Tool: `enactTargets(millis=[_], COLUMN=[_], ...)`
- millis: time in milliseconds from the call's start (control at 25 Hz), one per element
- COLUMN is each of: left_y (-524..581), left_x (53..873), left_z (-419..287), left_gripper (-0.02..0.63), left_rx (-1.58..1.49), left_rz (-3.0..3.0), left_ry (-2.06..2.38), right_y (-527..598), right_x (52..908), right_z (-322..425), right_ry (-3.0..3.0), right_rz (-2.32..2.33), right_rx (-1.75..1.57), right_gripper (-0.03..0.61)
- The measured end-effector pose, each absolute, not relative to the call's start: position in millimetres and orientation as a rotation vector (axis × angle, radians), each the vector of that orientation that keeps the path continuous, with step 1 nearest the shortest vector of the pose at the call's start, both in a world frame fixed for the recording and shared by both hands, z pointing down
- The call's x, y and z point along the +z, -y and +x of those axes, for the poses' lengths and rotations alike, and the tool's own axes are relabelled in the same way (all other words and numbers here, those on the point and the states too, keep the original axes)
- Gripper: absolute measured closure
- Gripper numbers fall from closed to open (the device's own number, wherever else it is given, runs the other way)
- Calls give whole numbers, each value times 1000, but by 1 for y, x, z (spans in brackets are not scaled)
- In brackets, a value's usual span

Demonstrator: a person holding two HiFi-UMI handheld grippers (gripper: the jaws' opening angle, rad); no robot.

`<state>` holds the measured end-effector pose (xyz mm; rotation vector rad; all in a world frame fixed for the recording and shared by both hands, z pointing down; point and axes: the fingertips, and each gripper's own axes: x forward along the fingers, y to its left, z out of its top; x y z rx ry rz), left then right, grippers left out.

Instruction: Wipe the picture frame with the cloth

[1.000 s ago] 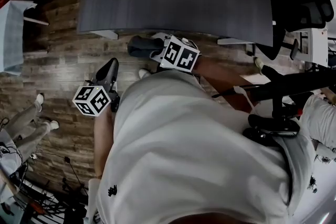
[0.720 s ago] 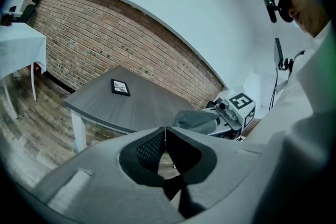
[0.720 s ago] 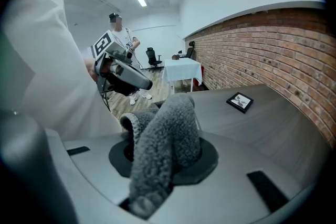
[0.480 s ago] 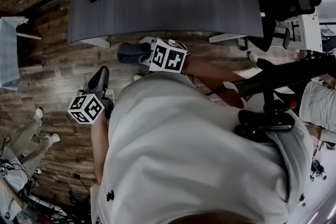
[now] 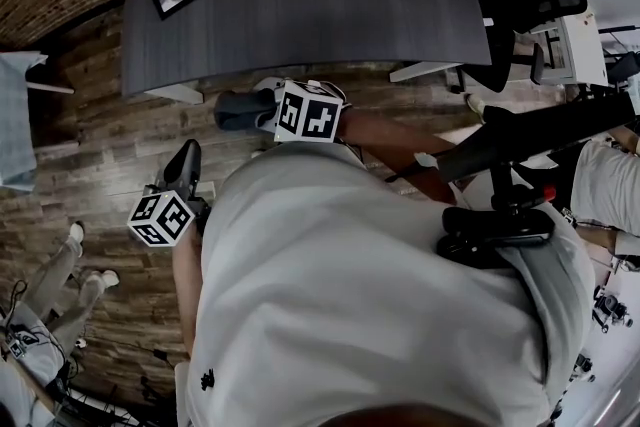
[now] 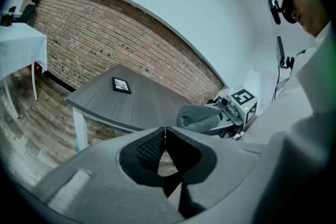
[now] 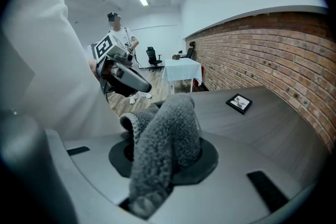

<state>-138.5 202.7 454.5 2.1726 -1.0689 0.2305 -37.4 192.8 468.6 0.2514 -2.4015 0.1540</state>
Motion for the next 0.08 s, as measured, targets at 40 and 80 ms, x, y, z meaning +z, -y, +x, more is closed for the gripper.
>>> enactTargets(millis=[40, 80], left_y=[-203, -202], left_x=[454, 453], left_z=[-138, -138], left_gripper=[595, 595], left_rx=[231, 231], left_rz=[2173, 2173], left_ry=[1069, 1068], right_y=[-193, -193], right_x=[468, 468], right_z=[-38, -38], right_ry=[2402, 2402], right_rz=[248, 245], right_rx=[154, 153], right_gripper=[488, 488])
